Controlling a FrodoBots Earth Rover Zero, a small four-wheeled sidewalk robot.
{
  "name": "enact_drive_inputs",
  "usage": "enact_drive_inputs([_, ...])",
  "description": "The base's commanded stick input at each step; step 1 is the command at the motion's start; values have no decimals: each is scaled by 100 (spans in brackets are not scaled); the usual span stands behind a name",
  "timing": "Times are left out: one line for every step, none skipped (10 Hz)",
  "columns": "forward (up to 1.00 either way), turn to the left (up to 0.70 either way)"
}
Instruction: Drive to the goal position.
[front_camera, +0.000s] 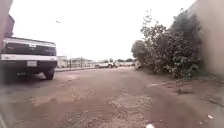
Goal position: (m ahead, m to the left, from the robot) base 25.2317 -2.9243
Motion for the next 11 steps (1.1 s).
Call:
enact_drive_inputs([0,0])
enact_drive_inputs([0,0])
enact_drive_inputs([0,0])
enact_drive_inputs([0,0])
enact_drive_inputs([12,0])
enact_drive_inputs([53,0])
enact_drive_inputs([70,0])
enact_drive_inputs([70,0])
enact_drive_inputs([70,0])
enact_drive_inputs([70,0])
enact_drive_inputs([70,0])
